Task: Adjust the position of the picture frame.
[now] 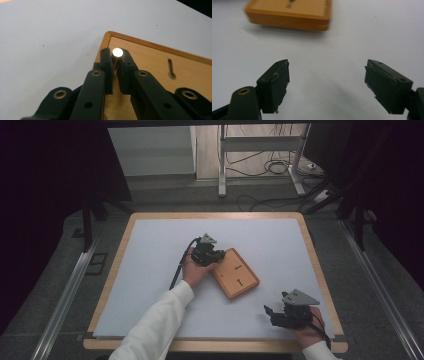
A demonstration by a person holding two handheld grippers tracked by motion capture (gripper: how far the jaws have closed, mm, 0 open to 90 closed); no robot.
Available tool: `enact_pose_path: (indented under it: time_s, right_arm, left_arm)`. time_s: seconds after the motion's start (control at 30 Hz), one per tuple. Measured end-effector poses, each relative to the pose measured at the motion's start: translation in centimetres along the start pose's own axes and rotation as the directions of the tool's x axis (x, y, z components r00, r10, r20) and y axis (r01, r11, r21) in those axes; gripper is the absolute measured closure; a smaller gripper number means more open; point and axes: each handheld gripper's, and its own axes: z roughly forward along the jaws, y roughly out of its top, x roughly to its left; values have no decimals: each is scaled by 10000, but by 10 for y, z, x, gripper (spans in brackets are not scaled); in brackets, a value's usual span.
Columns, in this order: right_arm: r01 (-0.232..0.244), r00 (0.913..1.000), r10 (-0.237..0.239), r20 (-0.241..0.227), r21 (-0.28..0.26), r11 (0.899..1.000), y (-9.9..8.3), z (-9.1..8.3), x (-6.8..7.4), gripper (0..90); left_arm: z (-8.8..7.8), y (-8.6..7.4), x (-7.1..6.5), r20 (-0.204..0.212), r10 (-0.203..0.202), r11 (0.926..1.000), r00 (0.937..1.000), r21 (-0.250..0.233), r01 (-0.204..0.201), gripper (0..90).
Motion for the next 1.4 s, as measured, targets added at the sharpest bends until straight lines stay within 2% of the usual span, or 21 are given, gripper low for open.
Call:
enact_pose_path:
  time_s: [0.13,0.3,0.43,0.53,0.67,0.87,1.03,1.17,1.4]
  right_arm:
    - [13,10000,-13,-24,11,10000,0,0,1,202]
    - [12,10000,-11,-68,31,10000,0,1,2,203]
    - [38,10000,-37,-81,43,10000,0,2,3,202]
    - [23,10000,-23,-77,57,10000,0,3,4,203]
    - [48,10000,-47,-86,112,9999,0,4,5,202]
    - [27,10000,-26,-79,89,10000,0,3,5,202]
    - [41,10000,-40,-89,98,9999,0,3,5,202]
    - [58,9999,-57,-93,133,9999,0,4,4,202]
    - [59,10000,-58,-73,144,9999,-1,3,4,202]
  left_arm:
    - [-17,-8,-4,-27,205,9997,9998,120,-204,839]
    - [-32,-27,-7,167,447,9984,9989,352,-453,838]
    - [-42,-39,-4,226,440,9985,9988,306,-447,839]
    - [-49,-43,0,296,372,9991,9989,176,-378,839]
    - [-55,-45,0,369,532,9984,9979,182,-539,839]
    - [-56,-48,-2,462,550,9982,9974,211,-561,840]
    - [-49,-50,-4,603,484,9980,9970,378,-507,841]
    - [-45,-50,-8,709,623,9968,9955,452,-656,842]
    - [-46,-50,-8,691,637,9965,9956,497,-672,842]
